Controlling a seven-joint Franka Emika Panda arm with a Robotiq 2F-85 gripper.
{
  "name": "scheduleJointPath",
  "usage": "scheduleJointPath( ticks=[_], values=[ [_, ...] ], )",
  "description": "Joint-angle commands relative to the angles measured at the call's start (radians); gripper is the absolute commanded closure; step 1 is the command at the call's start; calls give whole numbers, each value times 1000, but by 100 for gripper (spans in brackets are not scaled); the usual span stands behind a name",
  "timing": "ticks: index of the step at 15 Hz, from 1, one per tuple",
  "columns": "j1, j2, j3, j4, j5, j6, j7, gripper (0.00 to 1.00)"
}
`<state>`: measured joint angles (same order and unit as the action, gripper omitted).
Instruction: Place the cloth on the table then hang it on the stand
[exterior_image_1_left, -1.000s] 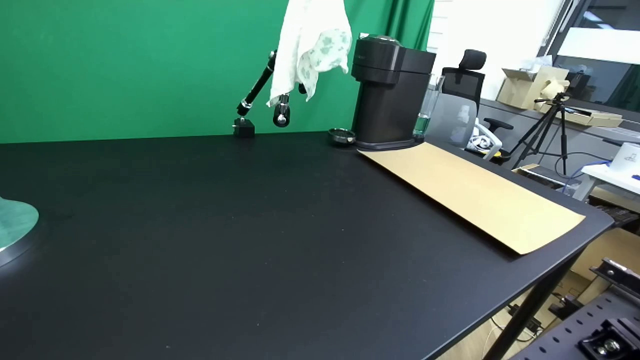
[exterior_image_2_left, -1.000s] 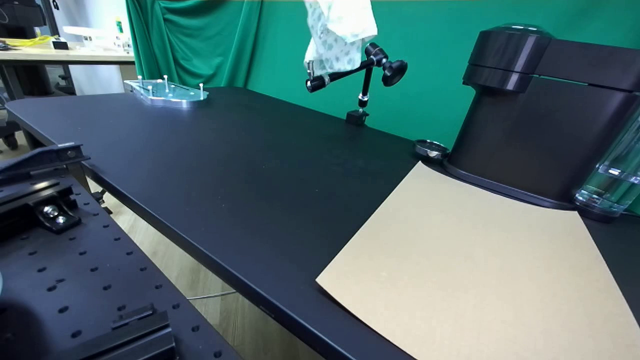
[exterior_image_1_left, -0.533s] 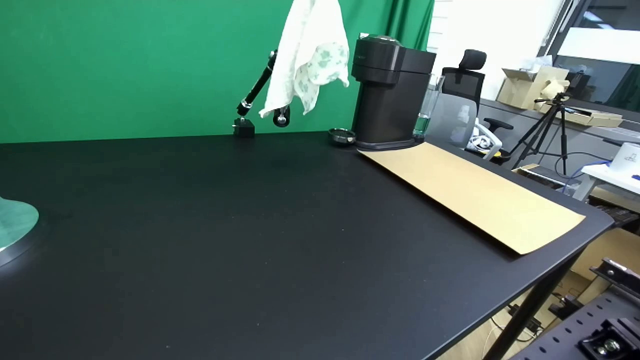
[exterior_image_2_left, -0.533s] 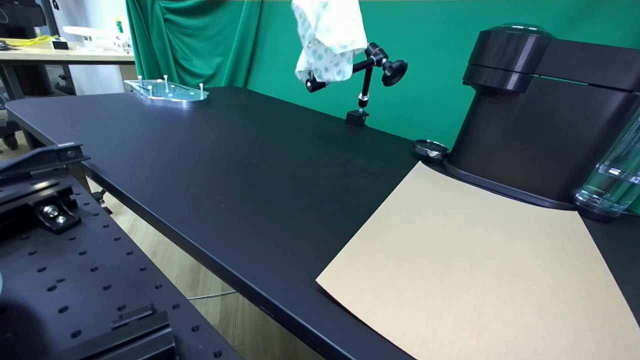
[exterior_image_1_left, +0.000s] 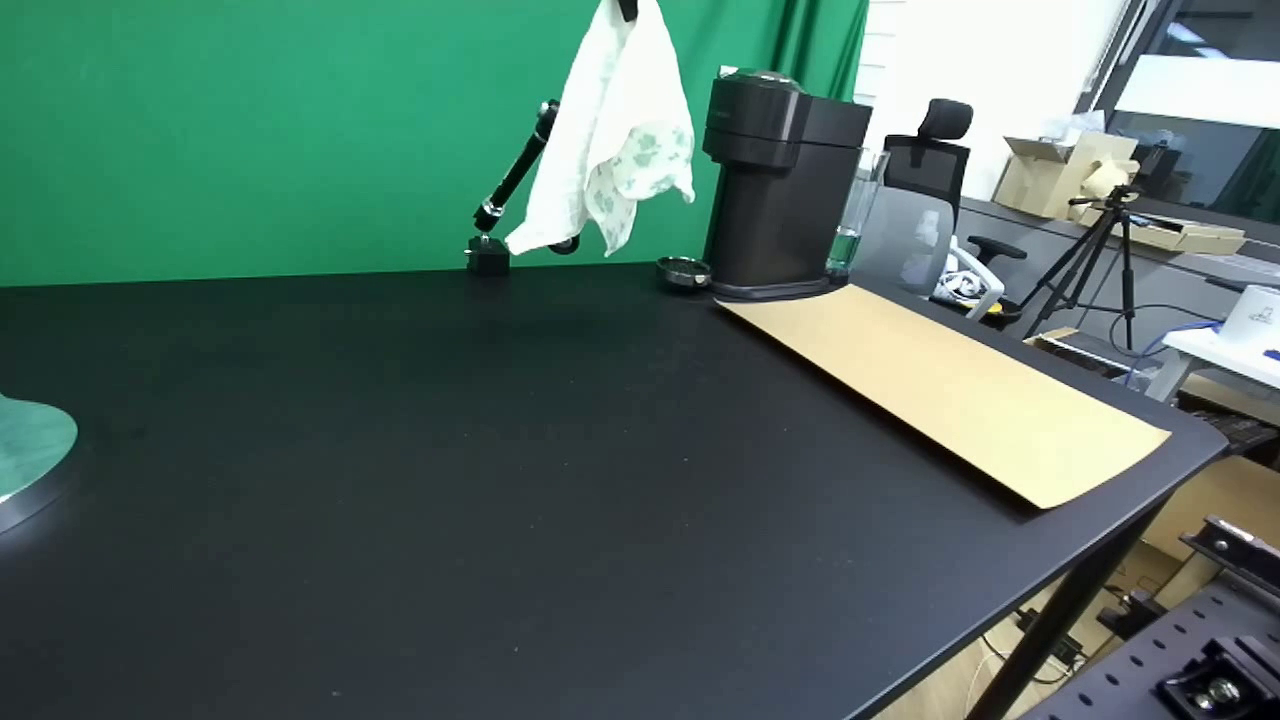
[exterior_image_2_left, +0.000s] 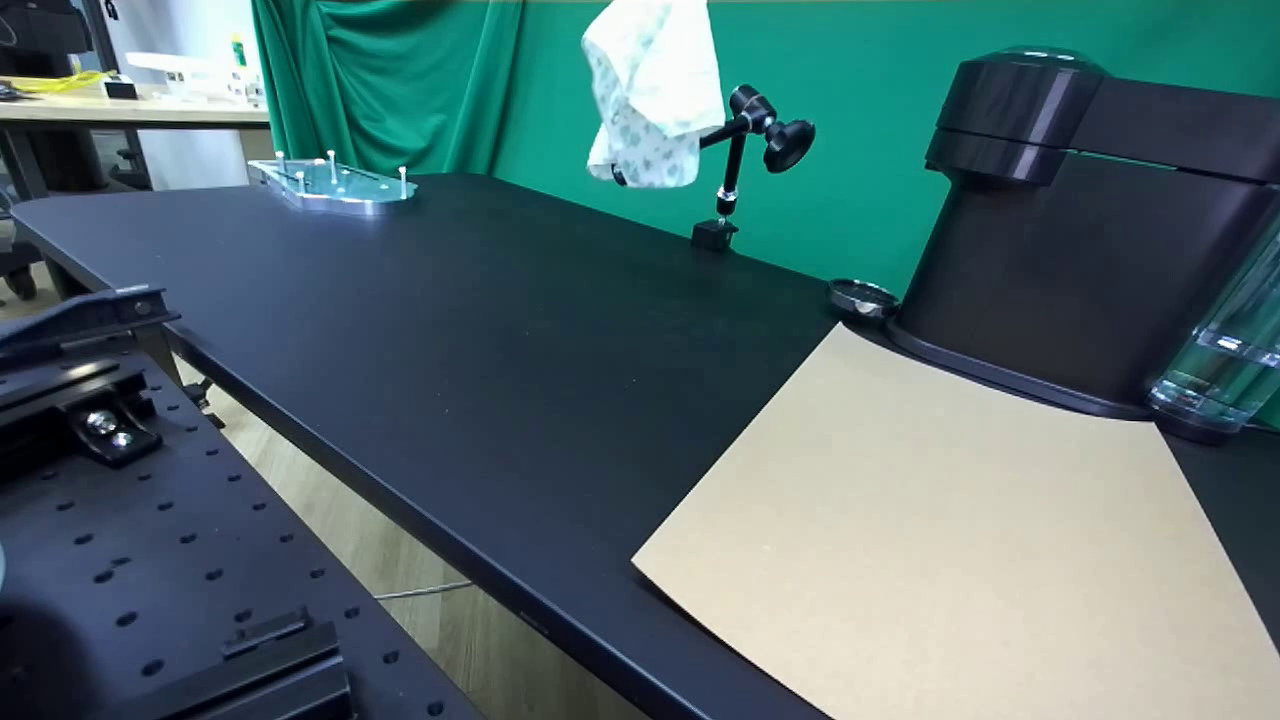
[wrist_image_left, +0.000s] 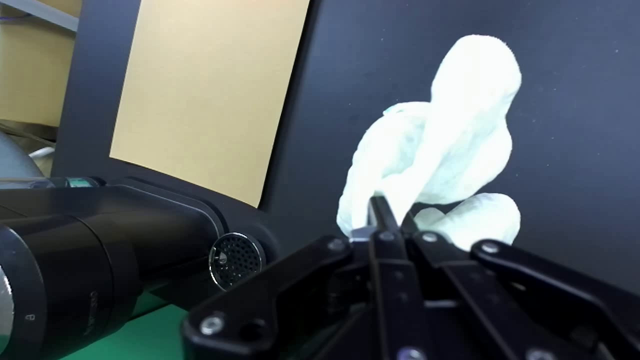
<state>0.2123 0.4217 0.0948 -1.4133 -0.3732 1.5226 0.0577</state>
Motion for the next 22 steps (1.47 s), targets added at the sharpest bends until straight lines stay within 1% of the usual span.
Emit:
scheduleJointPath(
  ticks=[1, 9, 10, 11, 12, 17, 21, 22],
  values=[
    [10, 39, -7, 70, 0, -19, 7, 100],
    [32, 99, -7, 161, 3, -28, 3, 100],
    [35, 107, -8, 171, 7, -35, 4, 74],
    [36, 112, -8, 175, 9, -32, 3, 73],
    [37, 118, -9, 178, 10, -33, 1, 68],
    [32, 116, -14, 180, 12, -46, -11, 34],
    [18, 75, -20, 126, 6, -43, -42, 6],
    [12, 53, -21, 96, 0, -30, -58, 2]
  ],
)
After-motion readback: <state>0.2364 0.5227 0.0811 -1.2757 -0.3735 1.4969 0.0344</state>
